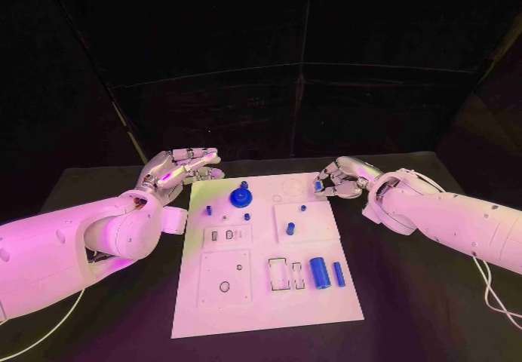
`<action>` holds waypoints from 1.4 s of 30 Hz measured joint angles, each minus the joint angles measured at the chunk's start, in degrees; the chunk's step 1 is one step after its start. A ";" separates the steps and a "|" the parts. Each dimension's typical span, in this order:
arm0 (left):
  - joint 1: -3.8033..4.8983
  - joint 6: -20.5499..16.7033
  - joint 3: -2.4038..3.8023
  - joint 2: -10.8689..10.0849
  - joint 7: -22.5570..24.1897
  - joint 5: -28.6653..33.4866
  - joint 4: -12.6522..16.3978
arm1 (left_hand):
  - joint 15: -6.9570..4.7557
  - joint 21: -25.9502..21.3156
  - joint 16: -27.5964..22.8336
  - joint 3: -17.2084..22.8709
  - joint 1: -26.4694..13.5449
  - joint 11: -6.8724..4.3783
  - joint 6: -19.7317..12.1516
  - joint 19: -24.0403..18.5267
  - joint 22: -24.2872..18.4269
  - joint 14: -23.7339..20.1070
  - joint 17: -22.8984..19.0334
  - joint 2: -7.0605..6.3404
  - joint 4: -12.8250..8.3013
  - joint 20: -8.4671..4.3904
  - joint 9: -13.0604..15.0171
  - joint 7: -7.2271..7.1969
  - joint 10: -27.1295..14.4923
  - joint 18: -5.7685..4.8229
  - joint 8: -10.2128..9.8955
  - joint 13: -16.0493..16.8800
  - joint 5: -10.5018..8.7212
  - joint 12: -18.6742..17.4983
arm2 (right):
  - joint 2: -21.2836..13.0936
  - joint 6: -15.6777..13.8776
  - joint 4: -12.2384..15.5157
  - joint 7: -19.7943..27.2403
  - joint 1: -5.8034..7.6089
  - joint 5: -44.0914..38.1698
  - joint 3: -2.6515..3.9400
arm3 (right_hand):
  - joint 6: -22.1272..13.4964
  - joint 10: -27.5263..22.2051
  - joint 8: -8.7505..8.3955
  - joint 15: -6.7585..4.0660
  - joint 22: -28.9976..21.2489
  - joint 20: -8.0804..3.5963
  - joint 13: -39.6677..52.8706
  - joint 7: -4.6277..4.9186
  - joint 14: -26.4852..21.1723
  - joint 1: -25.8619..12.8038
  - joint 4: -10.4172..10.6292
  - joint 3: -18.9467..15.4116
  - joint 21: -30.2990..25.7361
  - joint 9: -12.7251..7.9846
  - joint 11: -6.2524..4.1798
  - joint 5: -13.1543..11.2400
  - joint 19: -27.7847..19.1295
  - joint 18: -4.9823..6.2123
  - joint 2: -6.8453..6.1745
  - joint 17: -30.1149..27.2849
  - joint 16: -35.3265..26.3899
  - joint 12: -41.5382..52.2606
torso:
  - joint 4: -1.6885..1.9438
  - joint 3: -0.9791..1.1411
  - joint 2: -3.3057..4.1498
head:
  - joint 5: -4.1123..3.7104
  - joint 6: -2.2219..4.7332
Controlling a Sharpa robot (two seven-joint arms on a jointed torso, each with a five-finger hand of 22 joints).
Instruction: Assemble the parts on the task board
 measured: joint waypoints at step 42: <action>0.22 -0.50 0.02 0.78 -0.09 0.00 -0.89 | 0.00 0.00 0.00 0.00 -0.21 0.00 0.00 0.00 -0.03 0.00 0.09 0.21 0.00 0.00 0.00 0.00 0.00 0.00 0.00 0.00 0.00 0.00 | 15.23 0.53 13.57 -19.79 -1.66 -15.41 -2.64 | -0.10 -0.42 0.00 0.01 -0.60 -0.20 -0.10 -0.10 0.00 -0.99 -0.20 0.49 0.19 0.00 -0.39 -0.01 -0.21 0.00 -0.28 -0.02 0.26 -0.68 | -0.14 -0.41 -0.21 | 8.70 -2.98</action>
